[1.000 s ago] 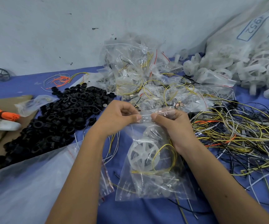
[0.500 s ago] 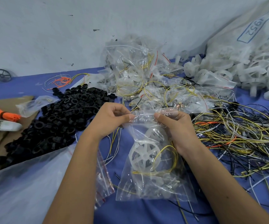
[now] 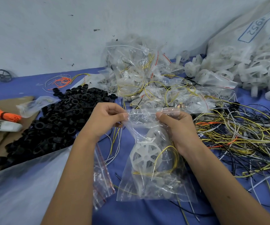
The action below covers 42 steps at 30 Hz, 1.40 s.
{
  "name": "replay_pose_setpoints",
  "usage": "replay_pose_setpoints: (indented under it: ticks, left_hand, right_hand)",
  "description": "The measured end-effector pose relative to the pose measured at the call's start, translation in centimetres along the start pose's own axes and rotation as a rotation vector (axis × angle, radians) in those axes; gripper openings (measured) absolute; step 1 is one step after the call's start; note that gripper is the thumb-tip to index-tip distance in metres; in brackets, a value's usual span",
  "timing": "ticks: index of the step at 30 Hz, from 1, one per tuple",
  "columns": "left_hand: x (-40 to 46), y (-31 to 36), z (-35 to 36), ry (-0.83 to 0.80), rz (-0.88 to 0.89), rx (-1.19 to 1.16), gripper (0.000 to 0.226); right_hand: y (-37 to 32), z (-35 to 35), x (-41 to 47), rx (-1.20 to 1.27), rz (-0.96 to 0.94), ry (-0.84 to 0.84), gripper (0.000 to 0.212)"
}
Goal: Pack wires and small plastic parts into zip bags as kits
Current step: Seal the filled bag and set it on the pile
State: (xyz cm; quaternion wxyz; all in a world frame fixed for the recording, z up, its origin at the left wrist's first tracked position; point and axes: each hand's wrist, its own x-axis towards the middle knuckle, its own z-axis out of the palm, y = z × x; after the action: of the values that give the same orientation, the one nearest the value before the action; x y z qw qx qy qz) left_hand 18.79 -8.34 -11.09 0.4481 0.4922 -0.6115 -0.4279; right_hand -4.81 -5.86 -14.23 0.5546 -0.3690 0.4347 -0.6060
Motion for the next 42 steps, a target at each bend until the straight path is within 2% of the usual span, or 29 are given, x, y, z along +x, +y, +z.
replay_pose_setpoints:
  ticks: [5,9,16,20,24,27,29,32,34,37,42]
  left_hand:
    - [0.0,0.1,0.2,0.005,0.04,0.014,0.013]
    - [-0.1,0.0,0.0,0.052,-0.002,-0.058,0.006]
    - [0.0,-0.1,-0.3,0.066,0.058,-0.049,0.011]
    - [0.1,-0.2,-0.1,0.035,0.036,-0.112,0.016]
    - [0.1,-0.1,-0.5,0.01,0.069,-0.169,0.01]
    - [0.3,-0.2,-0.3,0.049,0.049,-0.191,0.013]
    - [0.2,0.0,0.1,-0.012,-0.05,-0.249,0.016]
    - [-0.3,0.4,1.1,-0.24,-0.238,-0.315,0.048]
    - [-0.6,0.6,1.9,-0.314,-0.274,-0.256,0.046]
    - [-0.5,0.7,2.5,-0.245,-0.256,-0.195,0.034]
    - [-0.2,0.7,2.0,-0.241,-0.161,-0.275,0.046]
  right_hand:
    - [-0.2,0.2,-0.1,-0.004,0.002,0.011,0.017]
    - [-0.3,0.2,-0.2,0.006,0.001,0.027,0.026]
    - [-0.4,0.2,-0.2,0.002,0.004,0.021,0.027]
    - [-0.6,-0.1,-0.2,0.077,0.03,0.008,0.029]
    - [-0.9,0.0,-0.2,0.127,0.031,-0.012,0.018]
    - [-0.9,0.1,-0.3,0.113,-0.024,-0.005,0.028]
    - [-0.9,0.2,-0.3,0.092,-0.066,0.021,0.028]
    - [-0.8,0.4,-0.3,0.051,-0.113,0.069,0.029]
    - [-0.7,0.5,-0.3,0.021,-0.128,0.102,0.029]
    - [-0.7,0.2,0.0,0.046,-0.1,0.133,0.034]
    - [-0.6,0.1,0.2,-0.04,-0.131,0.169,0.039]
